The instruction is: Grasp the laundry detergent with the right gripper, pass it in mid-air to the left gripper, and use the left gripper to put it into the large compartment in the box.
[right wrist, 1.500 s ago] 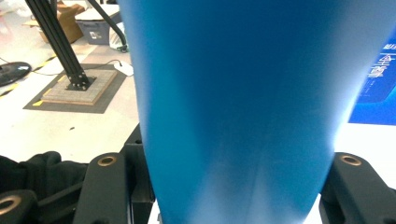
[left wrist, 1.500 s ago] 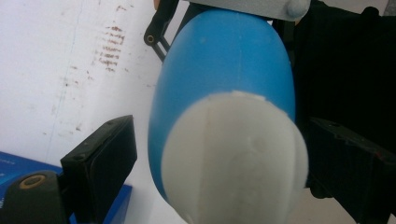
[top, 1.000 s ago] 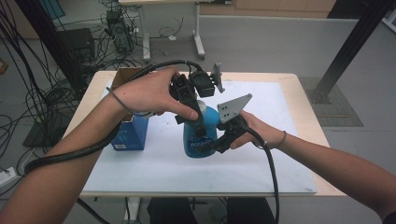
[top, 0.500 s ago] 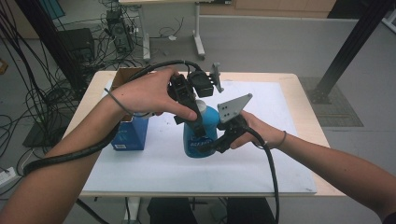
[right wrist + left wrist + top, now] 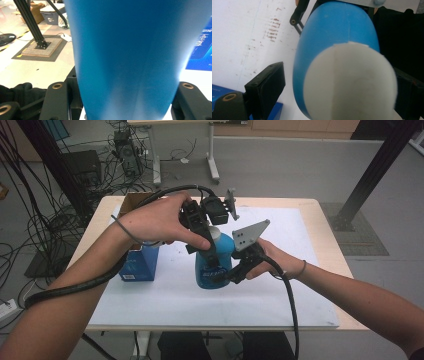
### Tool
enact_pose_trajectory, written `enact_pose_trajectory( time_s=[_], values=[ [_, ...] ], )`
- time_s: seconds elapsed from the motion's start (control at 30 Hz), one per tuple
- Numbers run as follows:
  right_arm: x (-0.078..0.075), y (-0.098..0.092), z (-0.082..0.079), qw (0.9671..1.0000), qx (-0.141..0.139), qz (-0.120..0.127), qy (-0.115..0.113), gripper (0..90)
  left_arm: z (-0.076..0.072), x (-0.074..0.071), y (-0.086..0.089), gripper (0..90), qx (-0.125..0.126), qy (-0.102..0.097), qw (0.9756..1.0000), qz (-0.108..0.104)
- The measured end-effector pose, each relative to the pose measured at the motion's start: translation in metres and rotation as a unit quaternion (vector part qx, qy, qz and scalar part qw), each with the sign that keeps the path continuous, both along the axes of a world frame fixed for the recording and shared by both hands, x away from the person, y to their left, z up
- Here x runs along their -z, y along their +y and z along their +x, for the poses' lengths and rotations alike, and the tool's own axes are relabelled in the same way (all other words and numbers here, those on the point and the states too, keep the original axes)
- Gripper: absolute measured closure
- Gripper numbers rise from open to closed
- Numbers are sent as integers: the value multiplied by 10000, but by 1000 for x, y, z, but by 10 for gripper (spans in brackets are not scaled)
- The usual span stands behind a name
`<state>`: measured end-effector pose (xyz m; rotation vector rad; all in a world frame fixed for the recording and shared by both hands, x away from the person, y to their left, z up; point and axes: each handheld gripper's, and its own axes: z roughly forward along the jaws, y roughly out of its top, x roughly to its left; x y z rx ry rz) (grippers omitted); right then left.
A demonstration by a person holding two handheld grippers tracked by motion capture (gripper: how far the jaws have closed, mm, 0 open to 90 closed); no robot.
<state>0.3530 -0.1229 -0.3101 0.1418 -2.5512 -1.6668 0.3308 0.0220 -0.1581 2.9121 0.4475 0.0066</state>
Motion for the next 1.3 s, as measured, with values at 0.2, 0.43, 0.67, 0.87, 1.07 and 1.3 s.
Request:
enact_pose_trajectory(
  time_s=[0.2,0.43,0.67,0.87,1.07,1.3],
  values=[
    [0,0,1,10000,10,11,1,415,-1,-1,0,109,12,-17,10000,-7],
    [0,0,2,10000,16,25,0,414,0,-2,0,108,26,-16,10000,-9],
    [-1,0,2,10000,12,25,-9,414,0,-1,-1,109,24,-17,10000,-2],
    [-1,0,2,10000,19,16,4,415,0,-2,-3,109,36,-40,10000,5],
    [-1,0,2,10000,21,24,-2,415,0,-3,-3,110,43,-34,10000,-11],
    [-4,0,2,10000,26,35,-26,415,-1,-2,-5,113,57,-44,10000,24]
  ],
)
